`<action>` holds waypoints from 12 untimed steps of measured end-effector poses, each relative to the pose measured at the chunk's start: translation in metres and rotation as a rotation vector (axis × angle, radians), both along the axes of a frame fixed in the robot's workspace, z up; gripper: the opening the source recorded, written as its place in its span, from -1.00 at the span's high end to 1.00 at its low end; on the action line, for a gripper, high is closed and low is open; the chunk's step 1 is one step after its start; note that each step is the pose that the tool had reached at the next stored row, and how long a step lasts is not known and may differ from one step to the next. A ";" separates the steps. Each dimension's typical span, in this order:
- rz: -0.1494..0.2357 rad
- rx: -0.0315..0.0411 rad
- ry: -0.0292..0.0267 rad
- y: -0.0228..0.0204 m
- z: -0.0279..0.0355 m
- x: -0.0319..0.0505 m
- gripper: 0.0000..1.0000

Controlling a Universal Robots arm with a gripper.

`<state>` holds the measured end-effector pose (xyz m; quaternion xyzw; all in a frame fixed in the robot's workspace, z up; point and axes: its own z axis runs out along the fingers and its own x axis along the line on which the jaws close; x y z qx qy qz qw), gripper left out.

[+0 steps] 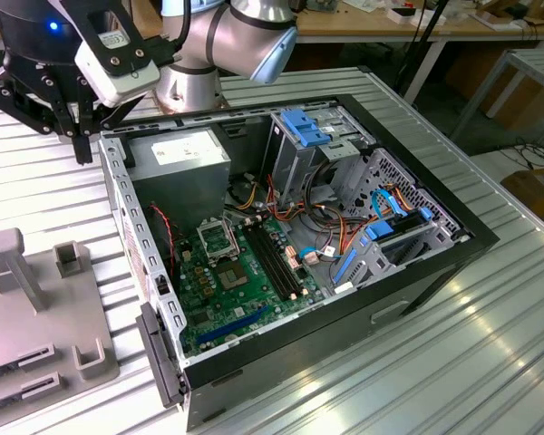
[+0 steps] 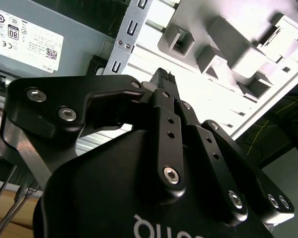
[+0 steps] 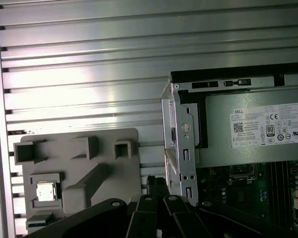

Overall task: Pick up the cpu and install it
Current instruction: 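Reach for the cpu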

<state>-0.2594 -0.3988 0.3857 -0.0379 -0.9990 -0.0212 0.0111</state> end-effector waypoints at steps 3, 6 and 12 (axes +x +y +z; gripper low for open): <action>0.000 -0.0001 0.0006 0.0000 -0.0001 -0.0020 0.79; 0.000 0.0000 0.0010 0.0000 -0.0002 -0.0040 0.79; 0.000 0.0000 0.0022 0.0000 -0.0005 -0.0097 0.79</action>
